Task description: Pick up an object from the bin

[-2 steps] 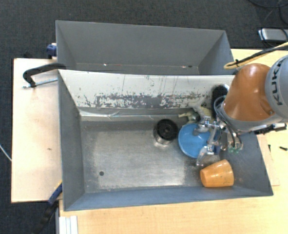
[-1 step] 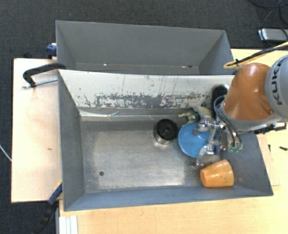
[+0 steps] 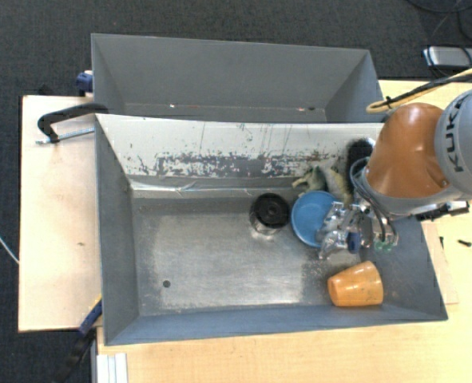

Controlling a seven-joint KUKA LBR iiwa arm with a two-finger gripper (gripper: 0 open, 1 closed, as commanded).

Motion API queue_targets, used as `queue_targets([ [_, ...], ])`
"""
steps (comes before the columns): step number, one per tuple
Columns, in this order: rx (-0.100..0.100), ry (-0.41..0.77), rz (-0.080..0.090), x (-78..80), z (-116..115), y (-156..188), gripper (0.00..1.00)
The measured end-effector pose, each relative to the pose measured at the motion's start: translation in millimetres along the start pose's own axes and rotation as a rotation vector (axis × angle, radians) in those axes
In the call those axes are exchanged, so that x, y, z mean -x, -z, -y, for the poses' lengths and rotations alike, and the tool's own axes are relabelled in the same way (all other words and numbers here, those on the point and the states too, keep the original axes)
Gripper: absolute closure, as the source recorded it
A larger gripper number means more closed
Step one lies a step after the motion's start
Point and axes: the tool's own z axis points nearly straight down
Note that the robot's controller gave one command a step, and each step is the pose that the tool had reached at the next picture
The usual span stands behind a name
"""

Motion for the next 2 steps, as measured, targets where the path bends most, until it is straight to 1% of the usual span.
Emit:
queue_targets([
  [1,-0.001,0.003,0.001,-2.1,-1,6,1.0],
  [2,-0.002,0.003,0.011,-2.3,-1,44,1.0],
])
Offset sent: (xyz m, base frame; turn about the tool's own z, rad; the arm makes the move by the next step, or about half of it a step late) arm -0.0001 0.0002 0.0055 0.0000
